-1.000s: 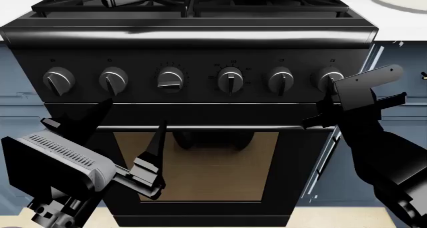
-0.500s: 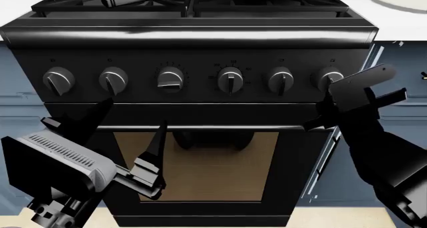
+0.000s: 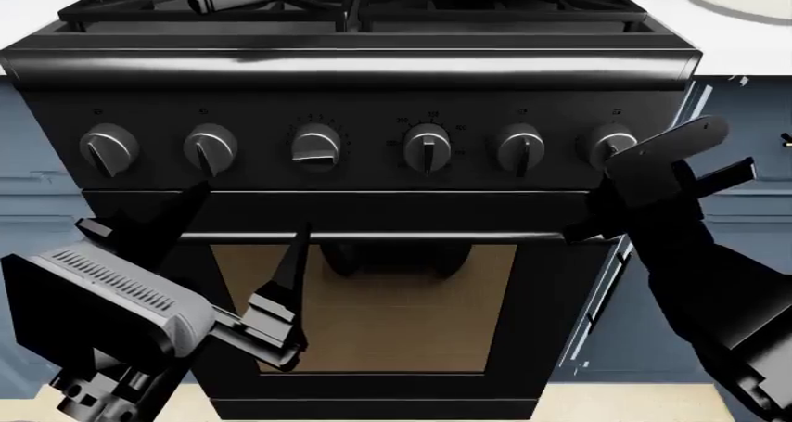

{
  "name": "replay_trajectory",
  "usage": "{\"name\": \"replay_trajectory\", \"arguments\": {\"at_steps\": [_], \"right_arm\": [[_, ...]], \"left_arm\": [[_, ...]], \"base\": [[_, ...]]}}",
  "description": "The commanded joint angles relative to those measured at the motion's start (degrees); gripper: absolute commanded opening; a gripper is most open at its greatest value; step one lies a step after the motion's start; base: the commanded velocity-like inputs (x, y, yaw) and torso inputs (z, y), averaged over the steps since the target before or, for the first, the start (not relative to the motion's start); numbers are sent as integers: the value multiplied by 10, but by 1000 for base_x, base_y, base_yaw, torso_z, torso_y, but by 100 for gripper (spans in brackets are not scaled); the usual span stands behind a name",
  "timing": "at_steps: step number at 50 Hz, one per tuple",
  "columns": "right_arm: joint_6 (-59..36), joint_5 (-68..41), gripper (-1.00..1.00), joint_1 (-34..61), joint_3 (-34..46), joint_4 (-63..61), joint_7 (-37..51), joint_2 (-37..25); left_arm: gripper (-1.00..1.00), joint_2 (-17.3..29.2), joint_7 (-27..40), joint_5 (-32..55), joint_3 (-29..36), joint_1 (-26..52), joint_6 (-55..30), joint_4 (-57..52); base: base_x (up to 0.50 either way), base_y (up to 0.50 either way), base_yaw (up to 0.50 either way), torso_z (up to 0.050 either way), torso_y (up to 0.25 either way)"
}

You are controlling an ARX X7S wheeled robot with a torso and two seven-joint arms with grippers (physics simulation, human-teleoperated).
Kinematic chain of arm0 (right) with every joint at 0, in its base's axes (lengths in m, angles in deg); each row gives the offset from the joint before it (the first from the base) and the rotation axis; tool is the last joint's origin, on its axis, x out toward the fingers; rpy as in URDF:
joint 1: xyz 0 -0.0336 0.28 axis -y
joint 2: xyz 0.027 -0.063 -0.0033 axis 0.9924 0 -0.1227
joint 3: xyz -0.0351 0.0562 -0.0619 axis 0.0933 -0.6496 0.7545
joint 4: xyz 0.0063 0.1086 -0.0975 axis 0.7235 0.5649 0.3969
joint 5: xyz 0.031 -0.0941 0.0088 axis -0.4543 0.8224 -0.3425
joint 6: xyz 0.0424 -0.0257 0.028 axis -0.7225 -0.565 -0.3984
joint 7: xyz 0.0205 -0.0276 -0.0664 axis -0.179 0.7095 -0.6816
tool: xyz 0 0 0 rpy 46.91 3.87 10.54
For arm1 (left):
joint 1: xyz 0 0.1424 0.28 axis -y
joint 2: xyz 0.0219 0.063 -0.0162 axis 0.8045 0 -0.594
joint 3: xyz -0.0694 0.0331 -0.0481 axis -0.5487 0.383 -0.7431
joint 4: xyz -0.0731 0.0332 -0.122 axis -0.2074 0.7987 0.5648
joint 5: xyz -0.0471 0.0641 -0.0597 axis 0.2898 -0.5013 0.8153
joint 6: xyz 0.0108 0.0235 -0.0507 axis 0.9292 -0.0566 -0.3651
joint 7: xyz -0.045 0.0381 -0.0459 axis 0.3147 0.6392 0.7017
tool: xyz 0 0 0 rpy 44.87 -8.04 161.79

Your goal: Pick the croissant and place it on the pan. Then turn on the stove to warm the croissant.

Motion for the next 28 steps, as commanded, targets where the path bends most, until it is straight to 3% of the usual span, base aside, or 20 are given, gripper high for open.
{"name": "replay_trajectory", "arguments": {"at_steps": [1,28], "right_arm": [[-11,28,100,12,-15,-21,1,5],[-22,7,100,6,-25,-33,0,-1]], "left_arm": [[100,1,1,1,1,0,1,0],[100,5,11,7,4,6,-2,-9]], "base": [[0,0,0,0,0],[0,0,0,0,0]]}}
